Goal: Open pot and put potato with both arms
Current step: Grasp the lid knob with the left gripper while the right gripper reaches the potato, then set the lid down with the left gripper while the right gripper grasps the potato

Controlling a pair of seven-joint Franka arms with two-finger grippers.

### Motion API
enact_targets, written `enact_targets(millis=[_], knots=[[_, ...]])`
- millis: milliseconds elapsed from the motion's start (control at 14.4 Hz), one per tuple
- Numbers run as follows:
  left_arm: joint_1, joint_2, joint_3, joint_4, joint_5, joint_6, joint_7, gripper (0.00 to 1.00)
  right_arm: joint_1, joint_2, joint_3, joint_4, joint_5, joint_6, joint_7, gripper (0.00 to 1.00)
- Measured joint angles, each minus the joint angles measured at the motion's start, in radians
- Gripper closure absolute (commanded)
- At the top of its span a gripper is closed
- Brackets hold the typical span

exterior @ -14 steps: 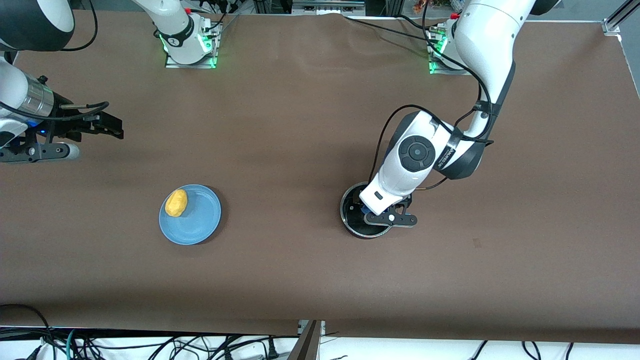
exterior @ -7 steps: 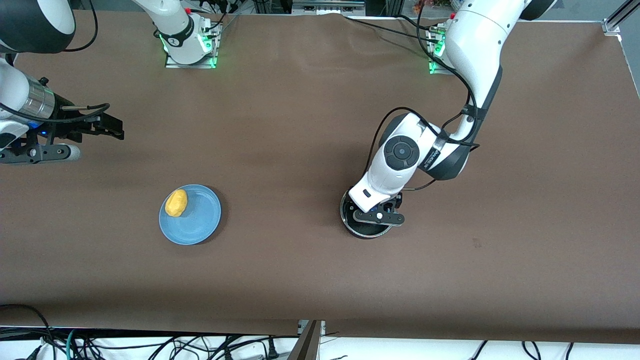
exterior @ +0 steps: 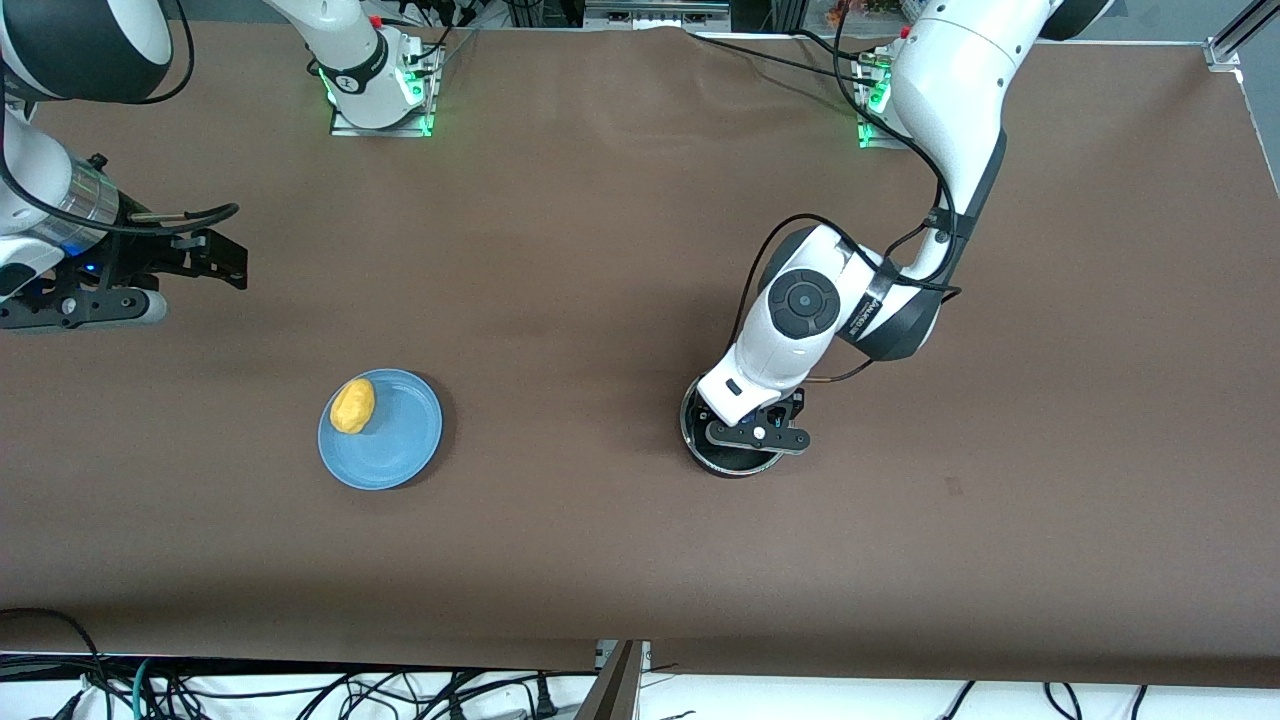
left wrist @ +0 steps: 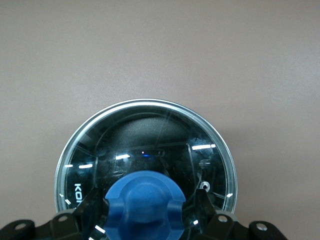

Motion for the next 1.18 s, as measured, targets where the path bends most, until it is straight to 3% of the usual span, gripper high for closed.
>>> enact_targets(millis=[139, 347, 833, 1181], knots=[[0.000, 0.000, 0.000, 0.000, 0.009, 0.000, 0.001, 0.42, 0.000, 0.014, -0.001, 0.000, 0.000, 0.023, 0.001, 0.00], [-0.001, 0.000, -0.001, 0.000, 0.040, 0.000, 0.001, 0.47, -0.001, 0.056, -0.003, -0.002, -0.001, 0.030, 0.001, 0.00], [0.001, -0.010, 0.003, 0.010, 0.040, -0.023, 0.003, 0.48, 0.013, 0.142, -0.003, -0.002, -0.075, 0.124, 0.000, 0.00], [0.045, -0.087, 0.022, 0.028, 0.040, -0.134, 0.083, 0.50, 0.010, 0.242, -0.005, -0.007, -0.043, 0.172, 0.000, 0.00]])
